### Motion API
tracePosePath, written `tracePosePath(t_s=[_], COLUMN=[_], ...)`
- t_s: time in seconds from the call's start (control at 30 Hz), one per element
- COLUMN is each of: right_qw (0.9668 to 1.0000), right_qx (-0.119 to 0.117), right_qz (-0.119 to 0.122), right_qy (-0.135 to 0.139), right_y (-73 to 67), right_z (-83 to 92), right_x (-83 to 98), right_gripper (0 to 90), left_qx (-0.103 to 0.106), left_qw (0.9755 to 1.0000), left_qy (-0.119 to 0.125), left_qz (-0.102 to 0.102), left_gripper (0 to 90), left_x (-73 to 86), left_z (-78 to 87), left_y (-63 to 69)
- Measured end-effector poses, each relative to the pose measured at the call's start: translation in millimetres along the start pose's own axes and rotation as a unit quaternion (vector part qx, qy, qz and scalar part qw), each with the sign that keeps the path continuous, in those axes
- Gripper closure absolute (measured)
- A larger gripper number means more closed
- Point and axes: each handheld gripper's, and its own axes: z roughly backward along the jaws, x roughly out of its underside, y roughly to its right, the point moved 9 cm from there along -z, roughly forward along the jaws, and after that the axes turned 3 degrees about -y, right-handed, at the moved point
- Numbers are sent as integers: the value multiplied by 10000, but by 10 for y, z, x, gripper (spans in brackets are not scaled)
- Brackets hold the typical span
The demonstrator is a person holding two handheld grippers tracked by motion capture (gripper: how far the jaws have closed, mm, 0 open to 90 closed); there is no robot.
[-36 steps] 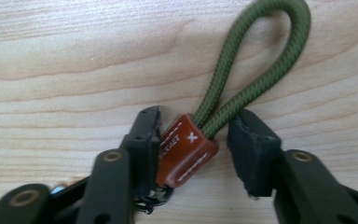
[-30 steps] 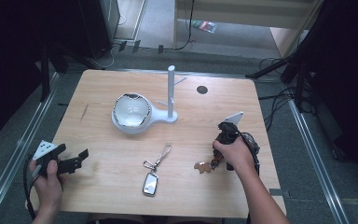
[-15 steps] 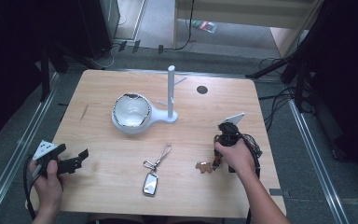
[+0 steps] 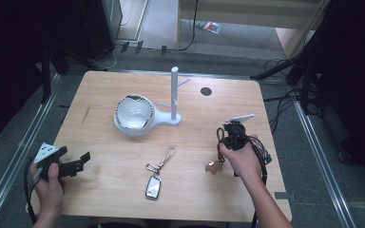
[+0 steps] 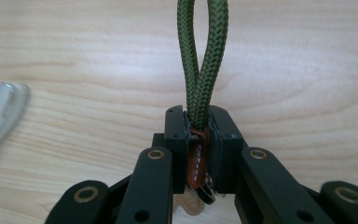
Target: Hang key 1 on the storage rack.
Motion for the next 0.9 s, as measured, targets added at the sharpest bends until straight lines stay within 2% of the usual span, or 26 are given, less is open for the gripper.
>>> tracePosePath(t_s=[0.17, 0.37, 0.47, 0.63, 0.8, 0.9], right_qw=[9988, 9945, 9920, 9850, 9754, 9711], right_qx=[-82, -97, -110, -62, -19, 37], right_qz=[64, 247, 258, 368, 516, 609], right_qy=[477, 1009, 1230, 1683, 2145, 2307], right_y=[-64, -139, -173, -210, -264, -300], right_z=[118, 248, 303, 408, 497, 524], right_x=[-87, -198, -247, -339, -436, -479], right_gripper=[810, 810, 810, 810, 809, 810], left_qx=[0, 2, 1, 3, 2, 3], left_qw=[10000, 10000, 10000, 10000, 10000, 10000], left_qy=[4, -1, 1, 1, 4, 3], left_qz=[4, -13, -15, -24, -26, -27], left_gripper=[11, 11, 11, 11, 11, 11], left_x=[-1, 1, 1, 1, 0, 0], left_z=[0, 2, 2, 3, 3, 4], left_y=[1, 1, 2, 3, 3, 3])
